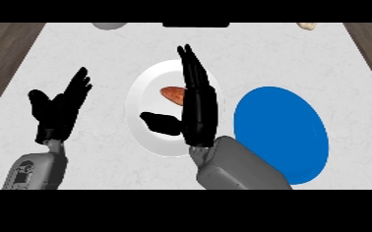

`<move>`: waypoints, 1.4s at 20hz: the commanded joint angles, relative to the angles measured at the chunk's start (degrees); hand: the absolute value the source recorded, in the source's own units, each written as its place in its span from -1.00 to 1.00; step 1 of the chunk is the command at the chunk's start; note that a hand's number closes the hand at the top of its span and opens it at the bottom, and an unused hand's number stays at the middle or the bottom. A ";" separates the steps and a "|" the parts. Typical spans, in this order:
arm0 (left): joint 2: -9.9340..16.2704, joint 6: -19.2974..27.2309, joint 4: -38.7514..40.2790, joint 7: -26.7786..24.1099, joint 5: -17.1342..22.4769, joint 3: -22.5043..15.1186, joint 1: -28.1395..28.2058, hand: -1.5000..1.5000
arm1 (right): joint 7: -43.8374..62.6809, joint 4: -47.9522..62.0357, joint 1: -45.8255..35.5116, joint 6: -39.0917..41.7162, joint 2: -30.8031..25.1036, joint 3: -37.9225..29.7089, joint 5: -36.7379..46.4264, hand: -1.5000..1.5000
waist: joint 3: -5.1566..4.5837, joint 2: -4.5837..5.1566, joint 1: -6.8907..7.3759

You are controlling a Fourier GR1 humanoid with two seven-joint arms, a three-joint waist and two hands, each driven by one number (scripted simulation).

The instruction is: Pick the sweet potato from the plate and place it in the plate

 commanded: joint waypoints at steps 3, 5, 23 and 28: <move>-1.98 0.98 -4.74 0.10 -1.85 -2.81 4.38 0.00 | -8.52 -7.10 8.20 -2.53 -0.05 -2.14 -15.29 -1.00 | 0.08 0.13 0.46; -0.36 -0.47 -0.17 -2.08 -0.40 0.20 1.04 0.00 | -8.32 -9.07 8.24 0.81 0.15 -2.89 -15.72 -1.00 | -0.02 0.03 -0.25; -4.92 2.01 -3.44 -2.21 -4.35 -1.77 5.12 0.00 | -29.79 -15.42 27.17 13.56 -3.75 -13.88 -19.28 -1.00 | -0.03 -0.06 -0.40; -0.18 -0.63 -3.52 4.13 -1.44 2.44 -0.92 0.00 | -29.60 -21.00 34.84 16.86 -8.99 -14.55 -18.85 -1.00 | -0.03 -0.11 -0.67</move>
